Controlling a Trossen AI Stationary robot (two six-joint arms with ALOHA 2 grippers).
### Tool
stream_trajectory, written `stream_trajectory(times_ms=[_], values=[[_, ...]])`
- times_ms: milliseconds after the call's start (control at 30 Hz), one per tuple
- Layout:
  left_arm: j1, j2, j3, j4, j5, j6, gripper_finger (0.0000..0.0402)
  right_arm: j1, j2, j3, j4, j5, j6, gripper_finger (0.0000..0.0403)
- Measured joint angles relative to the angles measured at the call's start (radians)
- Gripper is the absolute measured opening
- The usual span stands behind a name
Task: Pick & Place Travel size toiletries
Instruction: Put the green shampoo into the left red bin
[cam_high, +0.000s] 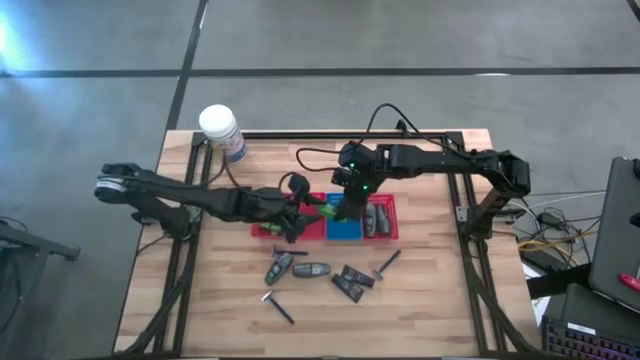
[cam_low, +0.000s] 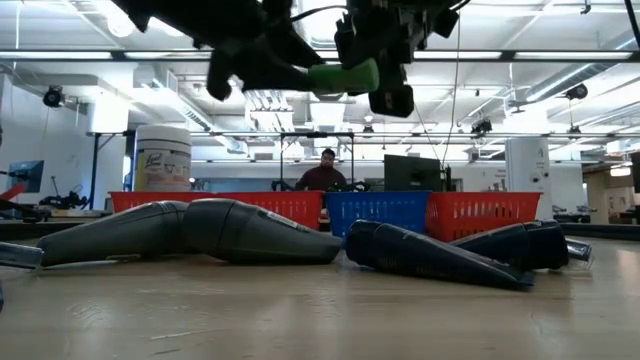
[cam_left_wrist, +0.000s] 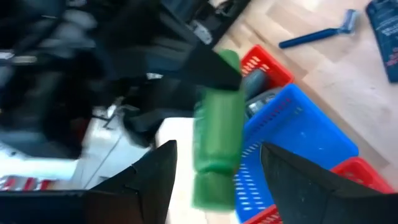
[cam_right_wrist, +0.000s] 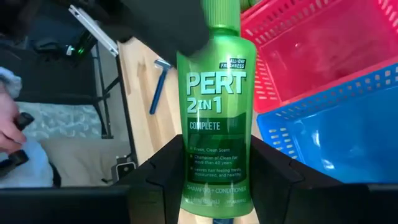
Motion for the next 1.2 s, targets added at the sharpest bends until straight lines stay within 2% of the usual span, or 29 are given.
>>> stream_trajectory(times_ms=[233, 433, 533, 633, 733, 800, 867, 967, 1033, 1133, 1200], values=[[0.014, 0.09, 0.07, 0.001, 0.028, 0.038, 0.0219, 0.0, 0.0, 0.001, 0.001, -0.023, -0.001, 0.0137], [0.014, 0.1, 0.082, -0.001, 0.031, 0.04, 0.0141, -0.005, -0.001, 0.001, 0.0, -0.027, -0.007, 0.0149], [0.015, 0.088, 0.082, -0.017, 0.026, 0.038, 0.0098, -0.009, -0.001, 0.002, 0.006, -0.032, -0.005, 0.0163], [0.013, 0.08, 0.084, -0.048, -0.019, -0.001, 0.0096, -0.01, -0.008, 0.003, 0.001, -0.025, 0.01, 0.0187], [0.011, 0.058, 0.083, -0.168, -0.073, -0.098, 0.0096, -0.011, -0.031, 0.001, -0.059, -0.008, 0.013, 0.0222], [0.013, 0.04, 0.077, -0.259, -0.111, -0.228, 0.0099, -0.01, -0.059, 0.001, -0.113, 0.041, 0.005, 0.0248], [0.009, 0.014, 0.076, -0.32, -0.172, -0.404, 0.011, -0.007, -0.095, 0.001, -0.17, 0.134, -0.005, 0.0275], [-0.012, -0.045, 0.078, -0.461, -0.341, -0.737, 0.0121, -0.005, -0.153, 0.001, -0.236, 0.366, 0.024, 0.0315], [-0.026, -0.082, 0.074, -0.583, -0.42, -1.037, 0.012, -0.006, -0.193, 0.001, -0.247, 0.519, 0.096, 0.0338], [-0.035, -0.131, 0.055, -0.731, -0.42, -1.514, 0.011, -0.01, -0.235, -0.004, -0.247, 0.63, 0.18, 0.0363], [-0.047, -0.151, 0.031, -0.782, -0.38, -1.763, 0.0104, -0.01, -0.24, -0.004, -0.246, 0.65, 0.192, 0.0368]])
